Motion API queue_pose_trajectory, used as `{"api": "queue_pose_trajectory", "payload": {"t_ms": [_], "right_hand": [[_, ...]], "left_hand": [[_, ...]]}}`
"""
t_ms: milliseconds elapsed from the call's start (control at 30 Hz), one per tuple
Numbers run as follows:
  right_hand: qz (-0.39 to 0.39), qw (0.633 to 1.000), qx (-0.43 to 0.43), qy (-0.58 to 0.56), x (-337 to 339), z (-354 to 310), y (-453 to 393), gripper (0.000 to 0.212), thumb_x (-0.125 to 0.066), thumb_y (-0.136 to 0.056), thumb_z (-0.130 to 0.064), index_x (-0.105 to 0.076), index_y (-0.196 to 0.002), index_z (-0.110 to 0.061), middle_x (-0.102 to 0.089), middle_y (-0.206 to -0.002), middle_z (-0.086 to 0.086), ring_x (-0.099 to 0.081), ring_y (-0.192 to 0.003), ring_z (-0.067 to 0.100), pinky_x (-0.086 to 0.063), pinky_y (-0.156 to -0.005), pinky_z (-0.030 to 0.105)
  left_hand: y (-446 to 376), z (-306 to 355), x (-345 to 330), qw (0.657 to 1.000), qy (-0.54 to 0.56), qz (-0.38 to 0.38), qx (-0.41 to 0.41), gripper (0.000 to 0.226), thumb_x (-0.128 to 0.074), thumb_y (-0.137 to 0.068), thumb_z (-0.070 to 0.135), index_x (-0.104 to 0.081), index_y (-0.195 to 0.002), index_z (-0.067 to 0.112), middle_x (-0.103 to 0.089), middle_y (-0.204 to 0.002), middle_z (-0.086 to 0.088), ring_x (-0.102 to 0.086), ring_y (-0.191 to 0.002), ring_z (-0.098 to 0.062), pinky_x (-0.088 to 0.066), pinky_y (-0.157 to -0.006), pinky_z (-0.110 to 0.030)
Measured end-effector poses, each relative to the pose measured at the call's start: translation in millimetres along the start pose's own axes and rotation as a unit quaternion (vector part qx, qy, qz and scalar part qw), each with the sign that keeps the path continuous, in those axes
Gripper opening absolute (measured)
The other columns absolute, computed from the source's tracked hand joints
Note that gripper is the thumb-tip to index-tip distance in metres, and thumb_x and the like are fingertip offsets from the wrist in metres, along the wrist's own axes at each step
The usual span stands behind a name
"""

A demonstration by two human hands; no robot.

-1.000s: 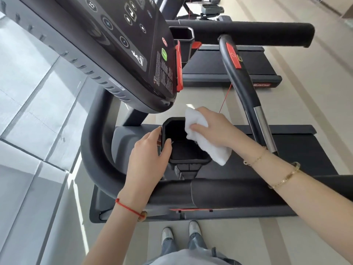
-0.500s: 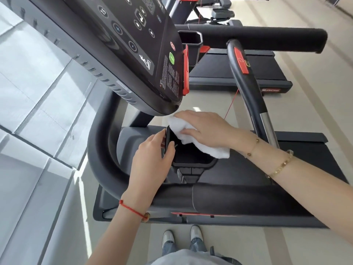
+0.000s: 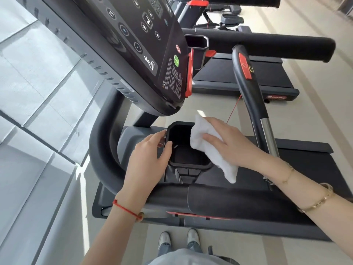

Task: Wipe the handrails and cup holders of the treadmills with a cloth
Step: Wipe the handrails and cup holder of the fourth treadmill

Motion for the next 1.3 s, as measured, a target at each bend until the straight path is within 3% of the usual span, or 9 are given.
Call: {"api": "queue_pose_trajectory", "payload": {"t_ms": [167,300,400,633,800,967,1067,1233,1300], "right_hand": [[-0.056,0.997,0.048,0.0,9,-22,39,0.042,-0.033,-0.097,-0.055,-0.029,-0.137,-0.046,-0.04,-0.114,-0.05,-0.041,-0.103,-0.024,-0.032,-0.08,-0.001],[-0.138,0.979,0.092,0.117,-19,-45,35,0.045,-0.037,-0.098,-0.051,-0.044,-0.132,-0.023,-0.046,-0.119,-0.02,-0.04,-0.102,-0.005,-0.031,-0.086,0.019],[-0.153,0.969,0.091,0.17,-33,-61,23,0.041,-0.033,-0.097,-0.054,-0.047,-0.107,-0.017,-0.056,-0.091,-0.007,-0.053,-0.081,0.014,-0.041,-0.073,0.034],[-0.14,0.958,0.118,0.221,-3,-41,48,0.053,-0.027,-0.091,-0.061,-0.052,-0.112,-0.02,-0.059,-0.1,-0.007,-0.05,-0.098,0.012,-0.037,-0.081,0.027],[-0.132,0.964,0.102,0.205,-36,-69,23,0.037,-0.035,-0.098,-0.053,-0.037,-0.085,-0.018,-0.041,-0.068,-0.01,-0.041,-0.058,0.008,-0.029,-0.055,0.025],[-0.106,0.973,0.09,0.184,-22,-50,43,0.037,-0.04,-0.096,-0.053,-0.049,-0.107,-0.019,-0.056,-0.091,-0.009,-0.053,-0.085,0.015,-0.035,-0.072,0.029],[-0.097,0.984,0.086,0.121,-5,-33,58,0.034,-0.048,-0.096,-0.047,-0.046,-0.128,-0.035,-0.048,-0.117,-0.022,-0.043,-0.103,-0.006,-0.036,-0.08,0.014],[0.136,0.991,0.003,-0.004,5,-23,37,0.034,-0.053,-0.096,-0.047,-0.043,-0.129,-0.044,-0.053,-0.109,-0.027,-0.051,-0.095,-0.007,-0.038,-0.076,0.005],[0.133,0.99,0.008,0.036,0,-26,13,0.038,-0.048,-0.098,-0.047,-0.04,-0.133,-0.038,-0.049,-0.12,-0.025,-0.049,-0.098,-0.002,-0.037,-0.077,0.012]], "left_hand": [[12,-2,10,1.0,0.019,-0.01,-0.019,0.037,-0.049,-0.099,0.031,-0.058,-0.134,0.023,-0.067,-0.115,0.009,-0.062,-0.104,-0.009,-0.049,-0.09,-0.026],[19,-4,16,0.999,0.027,-0.019,-0.036,0.037,-0.047,-0.1,0.03,-0.058,-0.135,0.022,-0.066,-0.12,0.006,-0.062,-0.106,-0.012,-0.05,-0.091,-0.028],[20,-5,15,0.998,0.037,-0.023,-0.034,0.035,-0.048,-0.101,0.025,-0.059,-0.134,0.022,-0.066,-0.121,0.005,-0.063,-0.106,-0.013,-0.052,-0.092,-0.033],[19,-7,14,0.998,0.032,-0.024,-0.039,0.036,-0.044,-0.101,0.031,-0.06,-0.133,0.022,-0.065,-0.125,0.007,-0.061,-0.113,-0.013,-0.05,-0.097,-0.037],[19,-9,15,0.998,0.038,-0.027,-0.039,0.036,-0.041,-0.103,0.026,-0.059,-0.133,0.02,-0.066,-0.124,0.005,-0.061,-0.113,-0.013,-0.048,-0.097,-0.03],[19,-7,17,0.998,0.038,-0.036,-0.037,0.036,-0.044,-0.101,0.031,-0.058,-0.134,0.024,-0.065,-0.123,0.009,-0.063,-0.1,-0.01,-0.05,-0.093,-0.031],[18,-7,16,0.998,0.035,-0.034,-0.034,0.036,-0.047,-0.1,0.033,-0.057,-0.134,0.026,-0.065,-0.119,0.012,-0.062,-0.093,-0.005,-0.05,-0.091,-0.029],[11,-3,10,0.999,0.014,-0.037,-0.028,0.044,-0.049,-0.097,0.038,-0.053,-0.139,0.023,-0.064,-0.12,0.01,-0.059,-0.106,-0.006,-0.048,-0.089,-0.026],[6,0,7,0.999,0.003,-0.032,-0.026,0.045,-0.05,-0.097,0.038,-0.052,-0.139,0.022,-0.064,-0.12,0.007,-0.06,-0.107,-0.011,-0.048,-0.087,-0.027]]}}
Point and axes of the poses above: each hand's wrist, its own y-axis away from the middle knuckle, its own x-axis out of the back of the hand, z = x × y, the point moved 1 cm from there along -y, towards the middle knuckle
